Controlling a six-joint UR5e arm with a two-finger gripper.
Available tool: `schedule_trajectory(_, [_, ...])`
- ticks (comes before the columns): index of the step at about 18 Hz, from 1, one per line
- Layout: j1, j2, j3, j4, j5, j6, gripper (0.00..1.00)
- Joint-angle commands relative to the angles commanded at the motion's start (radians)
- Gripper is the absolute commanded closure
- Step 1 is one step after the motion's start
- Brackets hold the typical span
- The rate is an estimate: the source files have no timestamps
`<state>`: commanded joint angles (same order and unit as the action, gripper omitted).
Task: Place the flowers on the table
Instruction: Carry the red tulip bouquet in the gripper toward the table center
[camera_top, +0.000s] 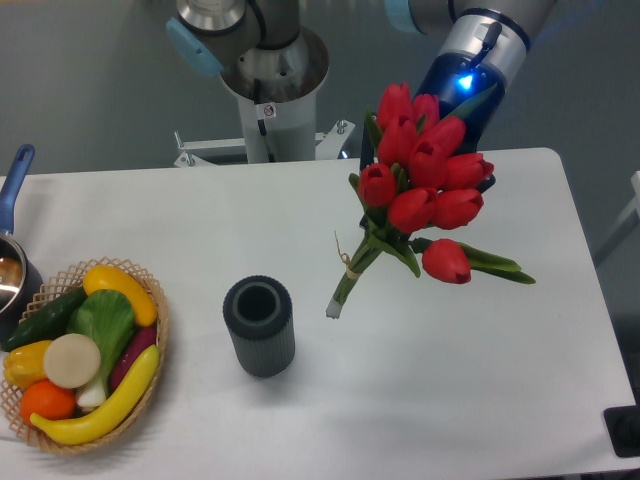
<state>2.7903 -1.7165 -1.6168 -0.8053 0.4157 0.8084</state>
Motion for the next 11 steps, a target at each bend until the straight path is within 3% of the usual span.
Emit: schedule_trajectory(11, [0.029,0.006,-0.003,0.002,0.023,0.009,0.56])
